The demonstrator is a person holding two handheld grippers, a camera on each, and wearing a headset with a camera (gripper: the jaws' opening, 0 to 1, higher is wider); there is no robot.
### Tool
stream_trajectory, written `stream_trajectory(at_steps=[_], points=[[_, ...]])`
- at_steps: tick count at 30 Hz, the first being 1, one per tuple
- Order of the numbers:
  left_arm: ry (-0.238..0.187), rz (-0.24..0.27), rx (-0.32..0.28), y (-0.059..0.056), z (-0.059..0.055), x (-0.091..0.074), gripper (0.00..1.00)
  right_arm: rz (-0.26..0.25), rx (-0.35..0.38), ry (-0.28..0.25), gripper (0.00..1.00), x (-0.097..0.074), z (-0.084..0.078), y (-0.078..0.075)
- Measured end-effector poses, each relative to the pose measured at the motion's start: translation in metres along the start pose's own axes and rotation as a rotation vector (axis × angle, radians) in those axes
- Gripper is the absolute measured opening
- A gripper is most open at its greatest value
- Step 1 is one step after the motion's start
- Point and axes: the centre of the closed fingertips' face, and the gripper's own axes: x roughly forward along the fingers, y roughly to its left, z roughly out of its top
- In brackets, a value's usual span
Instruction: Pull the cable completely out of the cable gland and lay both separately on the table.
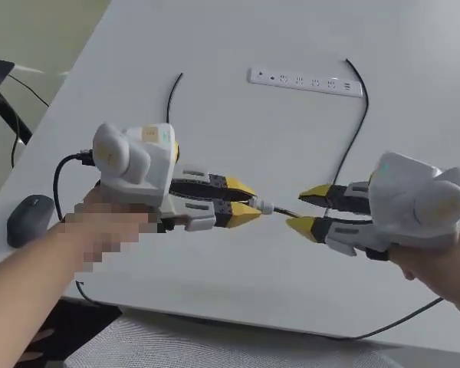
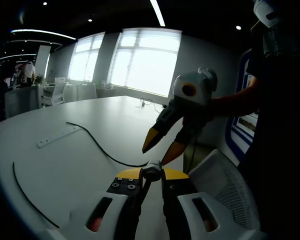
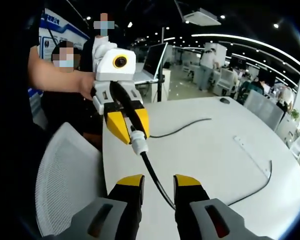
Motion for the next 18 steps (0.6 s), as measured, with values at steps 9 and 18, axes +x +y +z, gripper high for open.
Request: stream_trajectory(at_steps=[9, 18], points=[[0.012, 0.004, 0.008, 0.002, -0.001, 0.002, 0.15, -0.049, -0.040, -0.020, 0.13, 0.008, 0.007, 0.003], [0.029, 0.001, 0.031, 0.000, -0.005, 0.005, 0.15, -0.052, -0.109, -0.007, 0.02, 0.014, 0.012, 0.014]])
